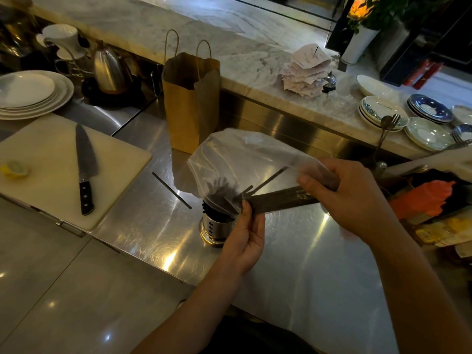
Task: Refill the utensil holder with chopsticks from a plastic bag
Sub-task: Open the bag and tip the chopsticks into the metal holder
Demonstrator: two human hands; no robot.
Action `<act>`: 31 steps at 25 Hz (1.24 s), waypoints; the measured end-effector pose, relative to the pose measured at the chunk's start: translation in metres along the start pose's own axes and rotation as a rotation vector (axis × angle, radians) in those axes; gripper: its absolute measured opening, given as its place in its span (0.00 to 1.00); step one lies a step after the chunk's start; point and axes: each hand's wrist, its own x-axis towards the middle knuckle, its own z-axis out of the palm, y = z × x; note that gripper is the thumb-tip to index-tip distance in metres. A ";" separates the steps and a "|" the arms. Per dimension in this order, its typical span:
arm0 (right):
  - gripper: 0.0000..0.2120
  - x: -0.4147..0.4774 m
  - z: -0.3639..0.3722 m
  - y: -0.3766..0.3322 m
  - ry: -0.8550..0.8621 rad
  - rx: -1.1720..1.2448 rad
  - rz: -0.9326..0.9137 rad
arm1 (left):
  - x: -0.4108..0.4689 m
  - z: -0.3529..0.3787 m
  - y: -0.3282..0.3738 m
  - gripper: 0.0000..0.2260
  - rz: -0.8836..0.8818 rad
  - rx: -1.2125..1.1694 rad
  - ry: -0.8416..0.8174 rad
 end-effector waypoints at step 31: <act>0.09 0.006 0.001 -0.013 0.029 -0.077 0.027 | -0.009 -0.027 0.009 0.23 -0.148 0.185 -0.098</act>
